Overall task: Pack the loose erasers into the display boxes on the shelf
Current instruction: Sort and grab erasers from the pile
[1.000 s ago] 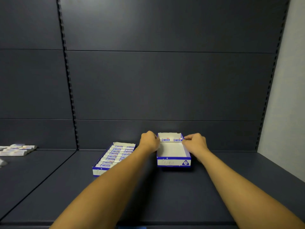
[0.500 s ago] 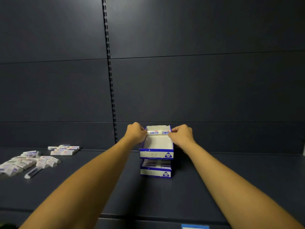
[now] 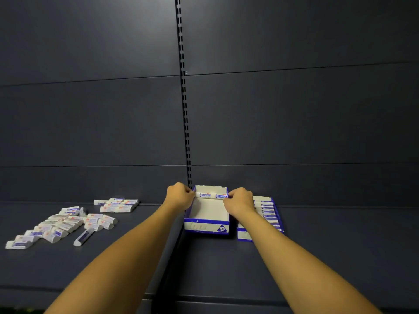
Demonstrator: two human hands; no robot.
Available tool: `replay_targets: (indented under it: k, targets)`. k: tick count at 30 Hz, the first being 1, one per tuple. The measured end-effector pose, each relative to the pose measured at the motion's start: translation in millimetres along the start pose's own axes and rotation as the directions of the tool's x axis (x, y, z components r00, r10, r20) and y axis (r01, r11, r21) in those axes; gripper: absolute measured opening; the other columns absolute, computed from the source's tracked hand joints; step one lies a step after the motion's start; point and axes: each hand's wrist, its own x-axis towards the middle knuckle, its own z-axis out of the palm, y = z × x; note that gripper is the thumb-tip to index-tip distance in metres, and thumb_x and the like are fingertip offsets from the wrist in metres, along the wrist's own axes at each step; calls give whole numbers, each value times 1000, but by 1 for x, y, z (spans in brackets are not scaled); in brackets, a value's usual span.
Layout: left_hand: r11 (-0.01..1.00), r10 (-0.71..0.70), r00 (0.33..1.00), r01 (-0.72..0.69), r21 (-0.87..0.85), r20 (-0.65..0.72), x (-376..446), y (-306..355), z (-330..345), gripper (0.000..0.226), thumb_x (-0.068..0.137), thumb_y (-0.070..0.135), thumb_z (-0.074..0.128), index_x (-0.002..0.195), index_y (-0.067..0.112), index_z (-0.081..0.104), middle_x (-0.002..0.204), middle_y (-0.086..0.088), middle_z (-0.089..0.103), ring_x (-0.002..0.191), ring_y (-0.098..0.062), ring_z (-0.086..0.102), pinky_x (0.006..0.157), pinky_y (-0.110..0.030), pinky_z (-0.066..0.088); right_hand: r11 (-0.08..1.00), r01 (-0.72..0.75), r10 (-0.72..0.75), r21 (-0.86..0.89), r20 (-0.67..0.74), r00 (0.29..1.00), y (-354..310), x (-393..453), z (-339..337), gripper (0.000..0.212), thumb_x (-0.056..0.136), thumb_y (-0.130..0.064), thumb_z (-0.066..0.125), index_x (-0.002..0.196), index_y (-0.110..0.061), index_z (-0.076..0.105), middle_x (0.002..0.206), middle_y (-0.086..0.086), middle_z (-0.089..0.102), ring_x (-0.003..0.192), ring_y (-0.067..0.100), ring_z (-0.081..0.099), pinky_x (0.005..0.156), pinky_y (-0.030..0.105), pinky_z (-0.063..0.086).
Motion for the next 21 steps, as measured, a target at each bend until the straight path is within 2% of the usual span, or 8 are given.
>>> replay_targets:
  k: [2, 5, 9, 13, 15, 18, 21]
  targets:
    - [1000, -11, 1000, 11, -13, 5, 3, -12, 6, 29, 104, 24, 52, 102, 2, 72, 93, -7, 65, 76, -15, 57, 55, -20, 46, 999, -20, 20, -35, -14, 1000, -1, -1, 10, 15, 94, -17, 66, 106, -7, 69, 112, 10, 69, 96, 25, 69, 62, 27, 53]
    - [1000, -25, 999, 25, -12, 25, 8, -32, 19, 32, 103, 21, 52, 92, 0, 74, 84, -8, 67, 72, -17, 59, 64, -30, 52, 992, -39, 35, -123, -33, 999, -3, -4, 21, 11, 92, -12, 64, 101, -6, 65, 108, 9, 66, 92, 28, 68, 72, 34, 59]
    - [999, -31, 998, 31, -16, 46, 12, -41, 30, 32, 103, 22, 53, 90, 3, 73, 81, -5, 66, 67, -14, 57, 59, -24, 50, 939, 20, -19, -343, 5, 1000, -8, -12, 27, 27, 94, -15, 65, 119, -10, 59, 117, 10, 58, 103, 28, 64, 77, 33, 54]
    - [999, -38, 998, 39, -28, 48, 13, -32, 38, 29, 103, 20, 52, 86, 4, 69, 80, -5, 62, 64, -12, 54, 53, -23, 47, 909, 23, -24, -416, 2, 1000, -5, -12, 27, 34, 94, -22, 67, 126, -11, 57, 125, 11, 59, 110, 28, 63, 87, 34, 56]
    - [999, -32, 998, 34, -39, 53, 15, -27, 46, 28, 103, 19, 51, 82, 7, 66, 79, -5, 62, 63, -13, 54, 59, -29, 52, 901, 12, -22, -433, -18, 1000, 2, -11, 20, 34, 94, -23, 67, 125, -11, 58, 124, 11, 60, 109, 28, 64, 87, 35, 57]
    - [998, -4, 997, 8, -60, 76, 12, -14, 63, 33, 103, 18, 49, 79, 4, 67, 75, -5, 63, 62, -13, 54, 54, -24, 47, 882, -3, -24, -471, -52, 998, 17, -9, 3, 29, 95, -20, 64, 122, -11, 59, 123, 11, 61, 107, 27, 64, 81, 33, 54]
    - [996, 15, 995, -6, -90, 94, 7, 5, 79, 35, 103, 18, 47, 83, 0, 71, 83, -9, 68, 66, -17, 58, 57, -27, 49, 872, -23, -16, -488, -76, 997, 32, -6, -15, 29, 96, -19, 63, 123, -11, 58, 123, 10, 61, 107, 26, 64, 81, 32, 54]
